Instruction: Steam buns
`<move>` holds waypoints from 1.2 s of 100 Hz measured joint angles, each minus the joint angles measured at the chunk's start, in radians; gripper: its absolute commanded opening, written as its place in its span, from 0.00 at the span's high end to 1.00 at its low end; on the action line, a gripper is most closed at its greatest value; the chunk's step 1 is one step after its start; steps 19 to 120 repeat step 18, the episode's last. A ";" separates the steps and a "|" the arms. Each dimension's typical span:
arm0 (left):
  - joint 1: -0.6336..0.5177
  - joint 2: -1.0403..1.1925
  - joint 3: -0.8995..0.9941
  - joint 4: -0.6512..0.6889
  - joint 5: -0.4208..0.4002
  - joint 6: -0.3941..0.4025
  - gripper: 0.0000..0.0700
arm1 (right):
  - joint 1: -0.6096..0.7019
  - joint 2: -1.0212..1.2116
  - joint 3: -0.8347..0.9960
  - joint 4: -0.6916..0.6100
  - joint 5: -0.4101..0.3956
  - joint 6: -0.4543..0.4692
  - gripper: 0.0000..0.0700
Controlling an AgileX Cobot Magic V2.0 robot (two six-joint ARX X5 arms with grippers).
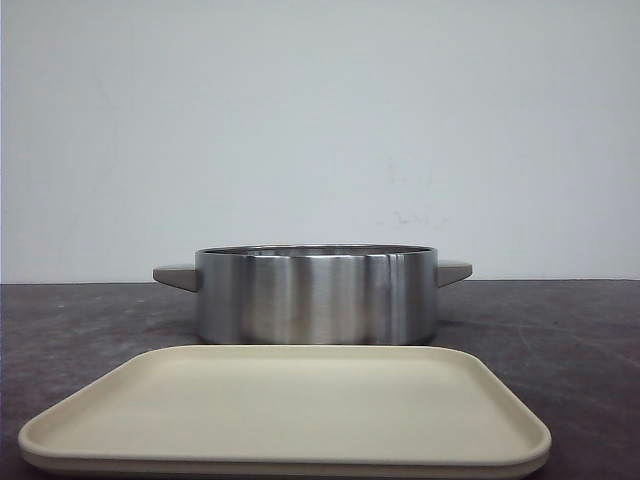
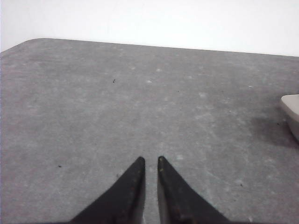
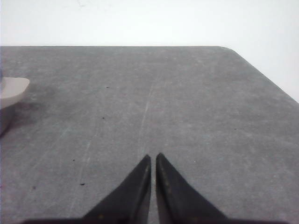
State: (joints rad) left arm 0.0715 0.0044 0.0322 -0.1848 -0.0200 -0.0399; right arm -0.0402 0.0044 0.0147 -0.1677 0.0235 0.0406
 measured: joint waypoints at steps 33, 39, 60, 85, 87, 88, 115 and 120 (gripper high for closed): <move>0.000 0.000 0.000 0.000 0.000 0.000 0.98 | 0.000 0.000 0.000 0.000 0.000 0.000 0.98; 0.000 0.000 0.000 0.000 0.000 0.000 0.98 | 0.000 0.000 0.000 0.000 0.000 0.000 0.98; 0.000 0.000 0.000 0.000 0.000 0.000 0.98 | 0.000 0.000 0.000 0.000 0.000 0.000 0.98; 0.000 0.000 0.000 0.000 0.000 0.000 0.98 | 0.000 0.000 0.000 0.000 0.000 0.000 0.98; 0.000 0.000 0.000 0.000 0.000 0.000 0.98 | 0.000 0.000 0.000 0.000 0.000 0.000 0.98; 0.000 0.000 0.000 0.000 0.000 0.000 0.98 | 0.000 0.000 0.000 0.000 0.000 0.000 0.98; 0.000 0.000 0.000 0.000 0.000 0.000 0.98 | 0.000 0.000 0.000 0.000 0.000 0.000 0.98; 0.000 0.000 0.000 0.000 0.000 0.000 0.98 | 0.000 0.000 0.000 0.000 0.000 0.000 0.98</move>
